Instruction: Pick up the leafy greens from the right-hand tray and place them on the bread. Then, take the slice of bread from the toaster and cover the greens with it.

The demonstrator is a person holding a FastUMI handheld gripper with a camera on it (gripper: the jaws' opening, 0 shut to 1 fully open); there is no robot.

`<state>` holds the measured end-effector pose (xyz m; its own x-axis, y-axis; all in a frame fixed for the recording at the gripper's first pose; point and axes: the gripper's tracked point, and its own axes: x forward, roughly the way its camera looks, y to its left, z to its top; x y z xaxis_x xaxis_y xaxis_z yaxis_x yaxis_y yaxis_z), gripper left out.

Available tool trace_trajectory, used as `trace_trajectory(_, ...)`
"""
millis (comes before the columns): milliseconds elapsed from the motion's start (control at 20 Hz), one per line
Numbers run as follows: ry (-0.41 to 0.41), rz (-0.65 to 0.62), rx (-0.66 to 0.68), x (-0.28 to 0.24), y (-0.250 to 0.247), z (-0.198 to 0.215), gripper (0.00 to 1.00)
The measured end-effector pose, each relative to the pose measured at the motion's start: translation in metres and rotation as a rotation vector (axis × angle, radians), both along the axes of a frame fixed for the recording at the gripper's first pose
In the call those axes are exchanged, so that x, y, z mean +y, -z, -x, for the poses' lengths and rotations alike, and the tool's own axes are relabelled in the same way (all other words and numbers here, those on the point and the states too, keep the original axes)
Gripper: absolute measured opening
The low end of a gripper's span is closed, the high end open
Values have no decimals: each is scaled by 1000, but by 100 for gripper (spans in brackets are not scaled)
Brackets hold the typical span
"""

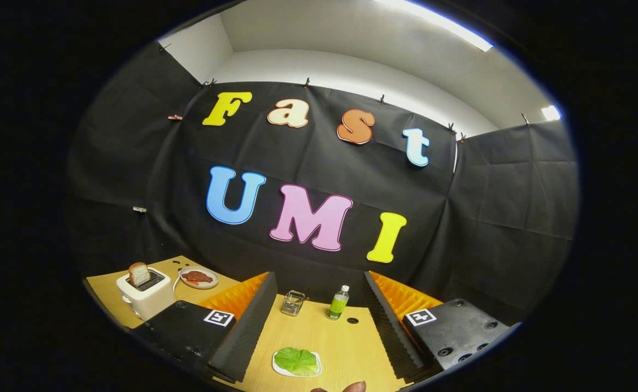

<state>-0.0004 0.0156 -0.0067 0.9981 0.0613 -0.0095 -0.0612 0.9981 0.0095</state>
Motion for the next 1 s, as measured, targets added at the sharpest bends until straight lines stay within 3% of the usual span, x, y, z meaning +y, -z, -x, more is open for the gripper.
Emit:
trace_trajectory(200,-59,18,26,2,12,-12,98)
trace_trajectory(350,-157,22,102,9,42,-23,98)
trace_trajectory(650,-403,140,407,24,158,-41,97)
trace_trajectory(1000,-555,203,719,37,306,-53,96)
